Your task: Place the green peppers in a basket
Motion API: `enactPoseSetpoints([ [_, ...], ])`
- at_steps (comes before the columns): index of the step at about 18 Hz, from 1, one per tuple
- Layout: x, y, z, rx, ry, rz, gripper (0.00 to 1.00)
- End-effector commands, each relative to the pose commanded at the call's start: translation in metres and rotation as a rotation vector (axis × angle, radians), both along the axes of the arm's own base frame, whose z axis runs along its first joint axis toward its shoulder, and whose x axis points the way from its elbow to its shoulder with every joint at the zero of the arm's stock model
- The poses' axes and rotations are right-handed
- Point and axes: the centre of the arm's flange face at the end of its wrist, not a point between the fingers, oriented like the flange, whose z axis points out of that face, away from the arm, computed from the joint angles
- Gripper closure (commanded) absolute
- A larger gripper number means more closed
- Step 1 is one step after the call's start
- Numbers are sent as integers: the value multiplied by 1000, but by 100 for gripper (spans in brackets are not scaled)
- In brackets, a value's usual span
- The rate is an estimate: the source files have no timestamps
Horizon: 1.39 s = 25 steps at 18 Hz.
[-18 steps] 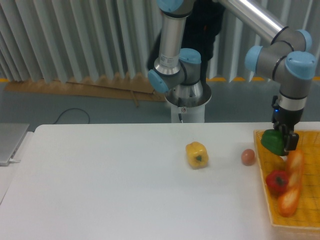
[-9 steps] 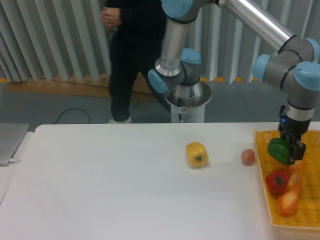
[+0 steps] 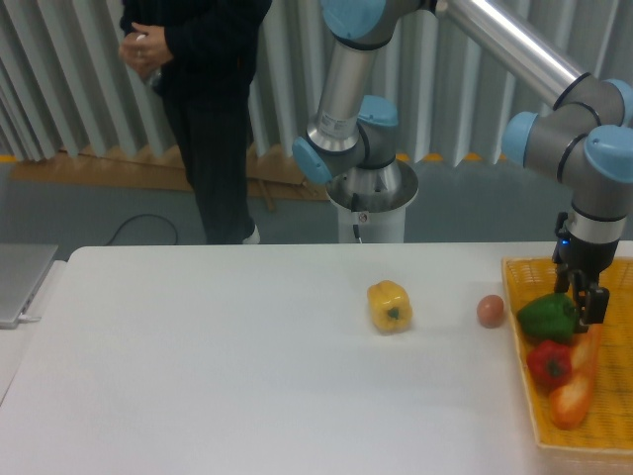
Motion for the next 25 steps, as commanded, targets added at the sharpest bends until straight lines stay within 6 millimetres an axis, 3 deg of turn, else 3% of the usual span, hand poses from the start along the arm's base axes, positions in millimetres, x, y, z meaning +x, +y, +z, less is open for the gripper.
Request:
enactPoseSetpoints([
  [2, 13, 14, 7, 9, -4, 10, 0],
  [4, 45, 39, 35, 26, 6, 89, 0],
  [11, 112, 104, 57, 50, -31, 176, 0],
  [17, 156, 124, 75, 40, -70, 215, 0],
  [21, 192, 131, 100, 58, -84, 222, 0],
  [25, 216, 134, 114, 55, -87, 223, 0],
])
